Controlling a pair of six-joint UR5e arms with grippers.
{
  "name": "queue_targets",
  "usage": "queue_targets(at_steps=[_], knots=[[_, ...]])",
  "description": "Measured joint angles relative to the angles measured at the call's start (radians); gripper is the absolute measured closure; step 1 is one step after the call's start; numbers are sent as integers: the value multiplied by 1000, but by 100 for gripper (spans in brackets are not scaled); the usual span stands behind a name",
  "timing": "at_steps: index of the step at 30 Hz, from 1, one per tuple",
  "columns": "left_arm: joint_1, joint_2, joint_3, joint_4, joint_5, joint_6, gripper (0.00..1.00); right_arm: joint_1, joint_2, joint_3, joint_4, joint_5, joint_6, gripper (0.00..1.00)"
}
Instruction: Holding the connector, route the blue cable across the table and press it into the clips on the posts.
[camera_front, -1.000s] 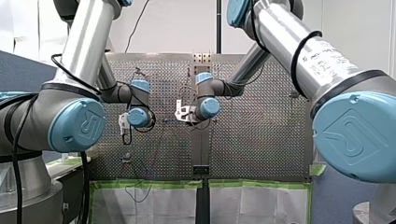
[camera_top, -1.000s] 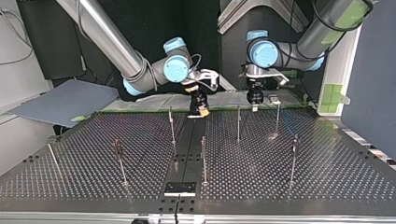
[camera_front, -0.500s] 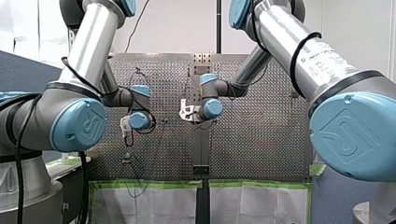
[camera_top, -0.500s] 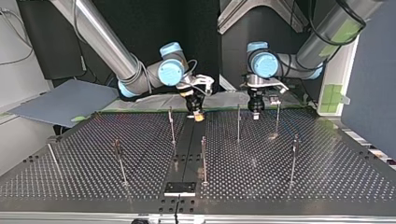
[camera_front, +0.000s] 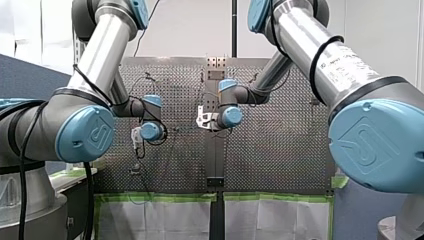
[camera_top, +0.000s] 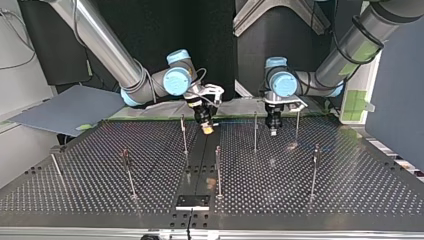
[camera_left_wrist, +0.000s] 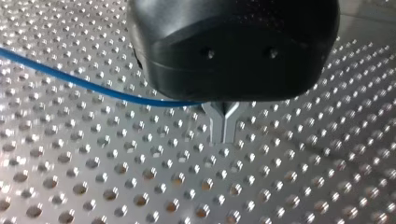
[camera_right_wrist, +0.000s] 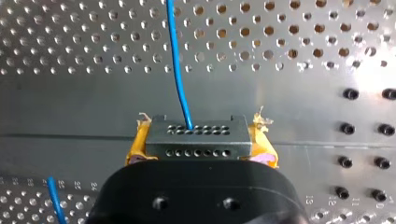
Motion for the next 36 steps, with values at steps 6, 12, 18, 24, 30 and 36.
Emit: queue_targets(at_steps=[6,12,18,24,30,36], knots=[[15,-5,46,-28,7,-3,100,-20,1,0,-12,-9,0,100],[19,-6,76,-34,10,-3,80,-33,1,-1,-17,-21,0,100],[20,-6,78,-51,11,-5,36,-38,1,-1,-17,-27,0,100],[22,-5,78,-101,3,8,0,-38,0,-1,-17,-30,0,100],[23,-4,78,-151,-3,17,0,-35,0,-1,-13,-30,0,100],[19,-2,74,-205,-13,42,0,-33,0,-1,-7,-28,0,100]])
